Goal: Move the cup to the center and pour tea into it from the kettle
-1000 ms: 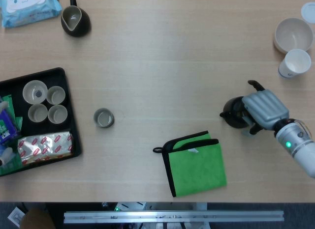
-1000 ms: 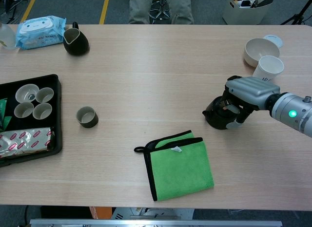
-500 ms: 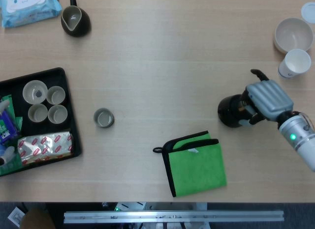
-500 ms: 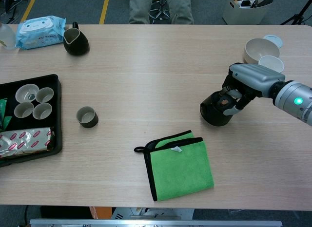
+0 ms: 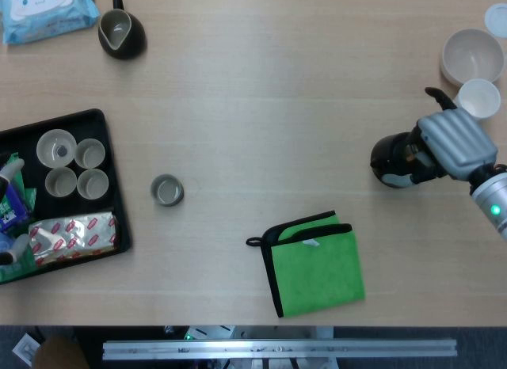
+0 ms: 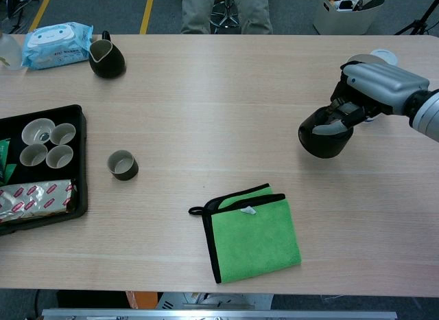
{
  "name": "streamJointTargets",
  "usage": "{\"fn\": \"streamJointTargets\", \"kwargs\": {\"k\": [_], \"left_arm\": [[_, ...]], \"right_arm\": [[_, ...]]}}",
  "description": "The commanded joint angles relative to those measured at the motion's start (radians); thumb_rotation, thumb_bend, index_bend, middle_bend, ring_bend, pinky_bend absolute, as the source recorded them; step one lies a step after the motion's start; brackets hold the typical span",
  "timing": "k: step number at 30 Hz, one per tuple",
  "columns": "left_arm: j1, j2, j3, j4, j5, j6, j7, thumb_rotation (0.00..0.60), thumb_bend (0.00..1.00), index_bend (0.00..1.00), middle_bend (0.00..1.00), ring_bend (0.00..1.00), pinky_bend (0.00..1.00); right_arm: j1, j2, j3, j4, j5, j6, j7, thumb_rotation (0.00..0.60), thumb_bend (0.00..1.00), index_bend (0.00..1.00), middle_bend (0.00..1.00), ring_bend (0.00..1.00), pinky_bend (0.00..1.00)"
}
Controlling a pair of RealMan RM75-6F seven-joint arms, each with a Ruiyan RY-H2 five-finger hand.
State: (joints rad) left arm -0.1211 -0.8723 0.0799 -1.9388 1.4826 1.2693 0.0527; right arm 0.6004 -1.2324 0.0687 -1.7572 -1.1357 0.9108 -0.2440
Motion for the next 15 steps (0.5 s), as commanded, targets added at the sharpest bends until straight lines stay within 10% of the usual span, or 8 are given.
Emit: {"fn": "streamJointTargets", "kwargs": {"k": [1,15], "left_arm": [[-0.001,0.002,0.001,-0.004,0.000,-0.002,0.002,0.600,0.28,0.05,0.03,0.02,0.02],[-0.004,0.005,0.000,-0.004,0.002,-0.001,-0.003,0.600,0.28,0.05,0.03,0.02,0.02]], "right_arm": [[0.005,0.004,-0.002,0.000,0.005,0.005,-0.025,0.342,0.04,0.99,0.94,0.89,0.00],[0.007,0.015,0.002,-0.013,0.002,0.029,-0.052,0.359,0.37,1.00,0.96,0.91,0.01]]}}
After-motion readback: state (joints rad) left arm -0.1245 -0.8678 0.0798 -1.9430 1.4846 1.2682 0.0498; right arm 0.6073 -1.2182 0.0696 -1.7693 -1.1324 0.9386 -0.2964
